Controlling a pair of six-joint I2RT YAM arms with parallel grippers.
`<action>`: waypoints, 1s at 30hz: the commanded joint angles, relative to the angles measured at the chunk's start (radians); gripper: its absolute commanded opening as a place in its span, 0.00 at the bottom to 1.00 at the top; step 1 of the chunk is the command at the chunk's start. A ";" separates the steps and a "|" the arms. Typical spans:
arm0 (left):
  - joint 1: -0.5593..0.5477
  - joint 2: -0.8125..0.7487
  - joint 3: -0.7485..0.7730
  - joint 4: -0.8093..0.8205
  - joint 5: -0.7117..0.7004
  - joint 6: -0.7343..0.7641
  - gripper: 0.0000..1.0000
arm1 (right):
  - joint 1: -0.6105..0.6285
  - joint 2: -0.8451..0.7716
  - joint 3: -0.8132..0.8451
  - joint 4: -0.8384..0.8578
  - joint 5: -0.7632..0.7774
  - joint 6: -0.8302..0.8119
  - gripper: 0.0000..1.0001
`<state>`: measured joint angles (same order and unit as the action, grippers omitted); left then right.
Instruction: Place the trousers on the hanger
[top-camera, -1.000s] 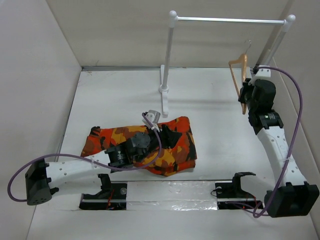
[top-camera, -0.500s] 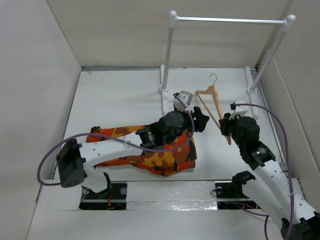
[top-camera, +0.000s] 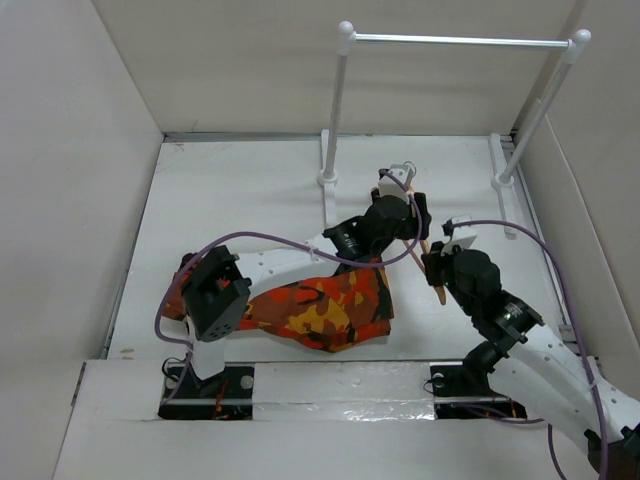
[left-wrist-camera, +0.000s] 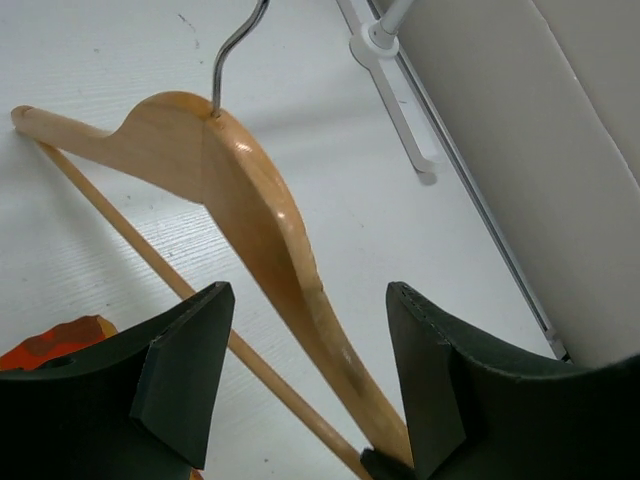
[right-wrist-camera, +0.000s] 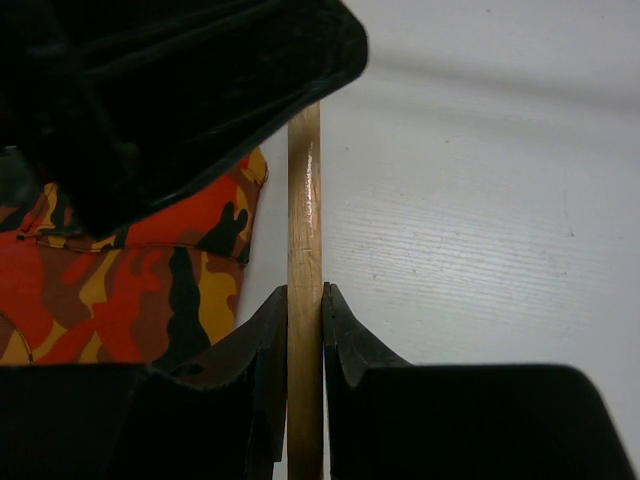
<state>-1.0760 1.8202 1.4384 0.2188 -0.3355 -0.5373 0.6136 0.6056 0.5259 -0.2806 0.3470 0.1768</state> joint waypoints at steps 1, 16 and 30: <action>0.004 0.011 0.085 0.025 0.021 0.007 0.60 | 0.049 0.005 0.003 0.015 0.093 0.042 0.00; 0.031 0.143 0.174 -0.065 -0.053 0.002 0.30 | 0.081 0.017 -0.037 0.017 0.132 0.055 0.00; 0.031 0.077 -0.047 0.050 -0.111 -0.064 0.00 | 0.090 -0.095 -0.060 -0.025 0.035 0.050 0.72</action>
<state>-1.0466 1.9717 1.4132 0.2062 -0.4091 -0.5896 0.6956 0.5388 0.4610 -0.3134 0.4053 0.2325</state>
